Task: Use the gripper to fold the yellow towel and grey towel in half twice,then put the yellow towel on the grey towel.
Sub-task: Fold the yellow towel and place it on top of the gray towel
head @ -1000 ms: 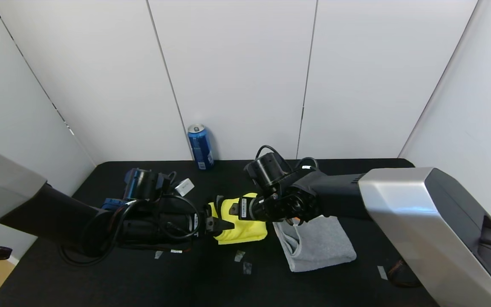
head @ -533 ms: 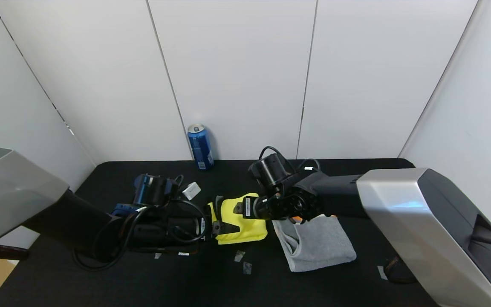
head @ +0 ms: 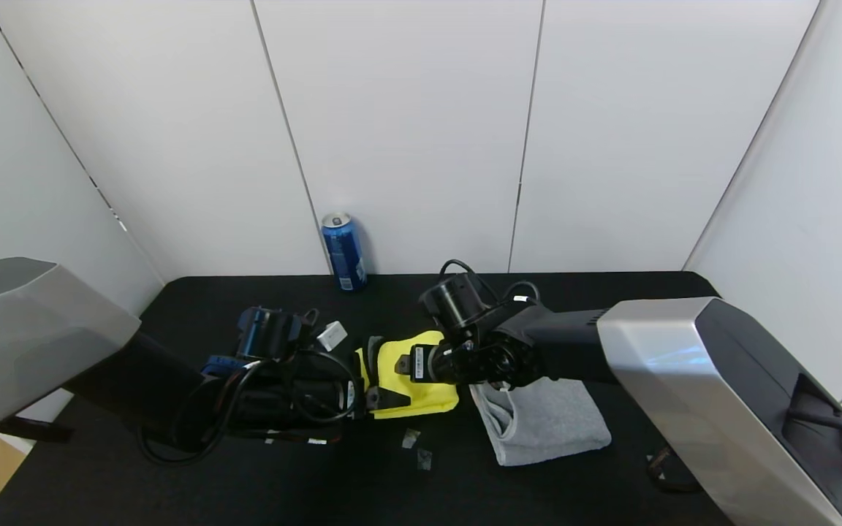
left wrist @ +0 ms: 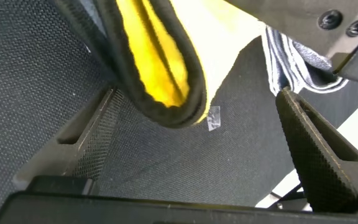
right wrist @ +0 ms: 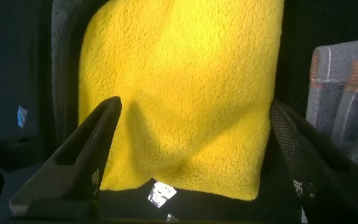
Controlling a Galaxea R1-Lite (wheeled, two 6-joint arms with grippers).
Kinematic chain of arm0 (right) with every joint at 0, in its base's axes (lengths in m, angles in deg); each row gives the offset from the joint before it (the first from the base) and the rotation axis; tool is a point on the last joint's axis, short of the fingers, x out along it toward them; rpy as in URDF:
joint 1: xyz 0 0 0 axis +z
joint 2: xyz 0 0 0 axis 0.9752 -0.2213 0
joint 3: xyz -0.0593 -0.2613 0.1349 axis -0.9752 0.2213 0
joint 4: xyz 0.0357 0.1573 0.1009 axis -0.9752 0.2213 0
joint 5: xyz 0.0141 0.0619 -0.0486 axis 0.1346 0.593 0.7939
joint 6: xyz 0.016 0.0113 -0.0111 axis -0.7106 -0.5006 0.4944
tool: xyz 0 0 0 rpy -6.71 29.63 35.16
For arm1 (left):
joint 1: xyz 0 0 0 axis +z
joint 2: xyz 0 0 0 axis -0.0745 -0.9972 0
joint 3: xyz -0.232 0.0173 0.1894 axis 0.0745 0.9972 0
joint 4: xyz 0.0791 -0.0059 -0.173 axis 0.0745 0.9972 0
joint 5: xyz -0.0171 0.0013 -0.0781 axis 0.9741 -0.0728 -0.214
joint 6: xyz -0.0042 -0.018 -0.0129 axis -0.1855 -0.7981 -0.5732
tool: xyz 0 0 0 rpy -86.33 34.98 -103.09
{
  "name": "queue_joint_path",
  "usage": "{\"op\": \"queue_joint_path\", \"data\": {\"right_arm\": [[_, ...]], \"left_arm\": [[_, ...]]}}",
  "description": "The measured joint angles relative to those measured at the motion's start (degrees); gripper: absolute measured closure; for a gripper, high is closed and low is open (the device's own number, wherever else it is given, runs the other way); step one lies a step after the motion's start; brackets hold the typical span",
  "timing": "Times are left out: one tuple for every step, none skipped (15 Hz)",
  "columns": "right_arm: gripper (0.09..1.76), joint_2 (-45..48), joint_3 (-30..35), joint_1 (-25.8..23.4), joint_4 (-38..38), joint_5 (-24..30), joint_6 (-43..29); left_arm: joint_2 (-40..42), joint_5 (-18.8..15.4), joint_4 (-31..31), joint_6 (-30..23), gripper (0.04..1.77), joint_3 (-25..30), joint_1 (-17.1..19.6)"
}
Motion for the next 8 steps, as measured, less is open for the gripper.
{"op": "queue_joint_path", "data": {"right_arm": [[0.15, -0.16, 0.00, 0.02, -0.09, 0.05, 0.00], [0.15, -0.30, 0.00, 0.02, -0.13, 0.05, 0.00], [0.15, -0.46, 0.00, -0.01, -0.13, 0.07, 0.00], [0.15, -0.55, 0.00, -0.06, -0.11, 0.05, 0.00], [0.15, -0.62, 0.00, -0.10, -0.06, 0.05, 0.00], [0.15, -0.68, 0.00, -0.10, -0.04, 0.07, -0.07], [0.15, -0.71, 0.00, -0.10, 0.00, 0.05, -0.07], [0.15, -0.73, 0.00, -0.15, 0.05, 0.05, -0.09]], "left_arm": [[-0.28, 0.11, -0.02, 0.05, 0.09, -0.05, 0.00], [-0.55, 0.26, -0.09, 0.07, 0.09, -0.13, -0.02], [-0.83, 0.34, -0.09, 0.35, 0.09, -0.24, -0.05], [-1.11, 0.41, -0.06, 0.79, 0.09, -0.24, -0.05], [-1.35, 0.45, -0.09, 1.08, 0.09, -0.28, -0.05], [-1.65, 0.50, -0.09, 1.45, 0.09, -0.38, 0.02], [-1.88, 0.59, -0.09, 1.80, 0.09, -0.44, 0.06], [-2.15, 0.91, -0.11, 2.10, 0.09, -0.50, 0.13]]}}
